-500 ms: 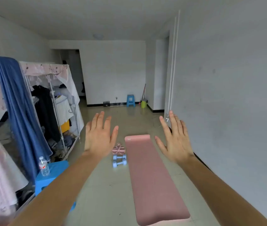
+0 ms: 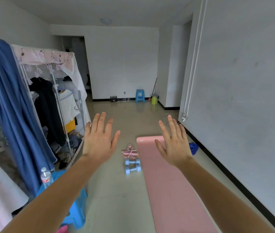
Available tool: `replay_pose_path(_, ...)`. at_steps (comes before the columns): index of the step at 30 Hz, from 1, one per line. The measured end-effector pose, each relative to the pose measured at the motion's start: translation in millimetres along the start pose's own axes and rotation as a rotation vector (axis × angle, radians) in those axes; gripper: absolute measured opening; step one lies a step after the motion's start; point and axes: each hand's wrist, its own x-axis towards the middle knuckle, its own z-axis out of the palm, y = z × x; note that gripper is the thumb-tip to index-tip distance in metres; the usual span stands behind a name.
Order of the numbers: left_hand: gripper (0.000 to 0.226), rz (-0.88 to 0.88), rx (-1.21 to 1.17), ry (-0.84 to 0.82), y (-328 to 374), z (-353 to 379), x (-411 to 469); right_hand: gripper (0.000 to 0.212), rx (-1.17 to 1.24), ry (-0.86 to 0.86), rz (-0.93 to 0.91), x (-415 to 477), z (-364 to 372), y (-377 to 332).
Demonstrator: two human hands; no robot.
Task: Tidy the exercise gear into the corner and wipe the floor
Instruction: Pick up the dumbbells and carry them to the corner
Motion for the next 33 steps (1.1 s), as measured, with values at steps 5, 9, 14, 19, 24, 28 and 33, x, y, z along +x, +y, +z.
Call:
replay_pose_path(5,0.060,0.026,-0.056,-0.024,-28.7,73.6,67.7,0.069,-0.016,-0.012,0.024,69.1,58.7,0.6)
replay_pose_path(9,0.060,0.038,-0.077,-0.068,-44.1,154.8,118.9,0.068,-0.008,-0.017,0.046,122.4,130.2,11.3)
replay_pose_path(14,0.062,0.076,-0.042,-0.119,-66.6,265.5,195.8,0.069,0.013,-0.045,0.099,202.4,234.2,33.8)
replay_pose_path(19,0.065,0.046,-0.027,-0.188,-106.4,351.5,276.3,0.071,0.030,-0.124,0.161,311.4,315.9,50.9)
replay_pose_path(24,0.061,0.016,-0.022,-0.135,-164.7,419.2,342.6,0.070,0.062,-0.166,0.172,417.7,386.8,36.0)
replay_pose_path(28,0.061,0.015,-0.037,-0.141,-212.3,500.0,387.5,0.070,0.035,-0.210,0.104,484.6,462.9,21.2)
replay_pose_path(33,0.061,0.056,-0.118,-0.209,-257.3,620.6,449.4,0.071,-0.018,-0.271,0.164,551.6,560.5,13.4)
